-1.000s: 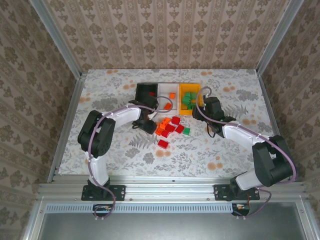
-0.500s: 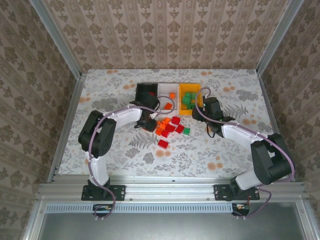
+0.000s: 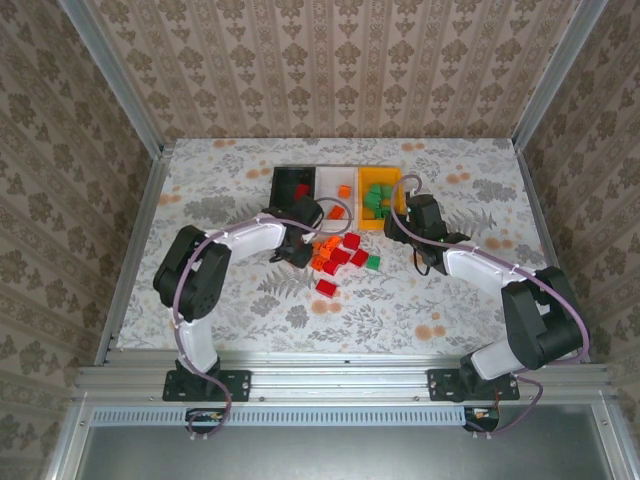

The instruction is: Sort the legos into containers by color

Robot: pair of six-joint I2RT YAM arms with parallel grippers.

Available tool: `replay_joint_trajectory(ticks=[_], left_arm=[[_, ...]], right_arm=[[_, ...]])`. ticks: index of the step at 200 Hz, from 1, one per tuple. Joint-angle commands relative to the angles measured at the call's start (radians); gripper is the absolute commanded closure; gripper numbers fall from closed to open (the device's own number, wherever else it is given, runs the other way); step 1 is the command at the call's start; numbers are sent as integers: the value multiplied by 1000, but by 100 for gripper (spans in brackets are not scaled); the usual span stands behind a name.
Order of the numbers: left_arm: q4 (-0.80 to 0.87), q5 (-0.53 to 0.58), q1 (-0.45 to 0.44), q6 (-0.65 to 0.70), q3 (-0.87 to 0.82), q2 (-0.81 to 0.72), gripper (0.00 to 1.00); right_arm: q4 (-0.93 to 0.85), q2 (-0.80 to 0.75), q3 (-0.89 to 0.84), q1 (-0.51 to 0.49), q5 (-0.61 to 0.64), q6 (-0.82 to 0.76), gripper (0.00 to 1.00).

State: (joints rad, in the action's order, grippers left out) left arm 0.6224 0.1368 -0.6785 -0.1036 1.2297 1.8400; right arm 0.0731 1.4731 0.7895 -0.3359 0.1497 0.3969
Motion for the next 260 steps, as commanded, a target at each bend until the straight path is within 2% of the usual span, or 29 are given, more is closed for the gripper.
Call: replay_joint_trajectory(ticks=[1, 24, 42, 79, 118, 155, 193, 260], left_arm=[[77, 29, -6, -31, 54, -110, 86], [99, -4, -4, -26, 113, -166, 87], [110, -43, -2, -7, 222, -139, 86], [162, -91, -9, 1, 566, 118, 90], [130, -129, -8, -22, 803, 312, 89], [251, -118, 0, -40, 1065, 500, 88], [244, -141, 8, -60, 1095, 544, 81], [244, -152, 13, -64, 1096, 553, 78]], right_arm=[[29, -5, -4, 4, 1, 10, 41], [30, -5, -6, 6, 5, 8, 41], [38, -2, -9, 5, 8, 15, 41], [105, -13, -62, 16, 55, 52, 41], [190, -43, -136, 26, 111, 82, 41], [211, -47, -148, 36, 108, 99, 41], [217, -42, -150, 46, 102, 114, 41], [218, -40, -152, 54, 93, 125, 41]])
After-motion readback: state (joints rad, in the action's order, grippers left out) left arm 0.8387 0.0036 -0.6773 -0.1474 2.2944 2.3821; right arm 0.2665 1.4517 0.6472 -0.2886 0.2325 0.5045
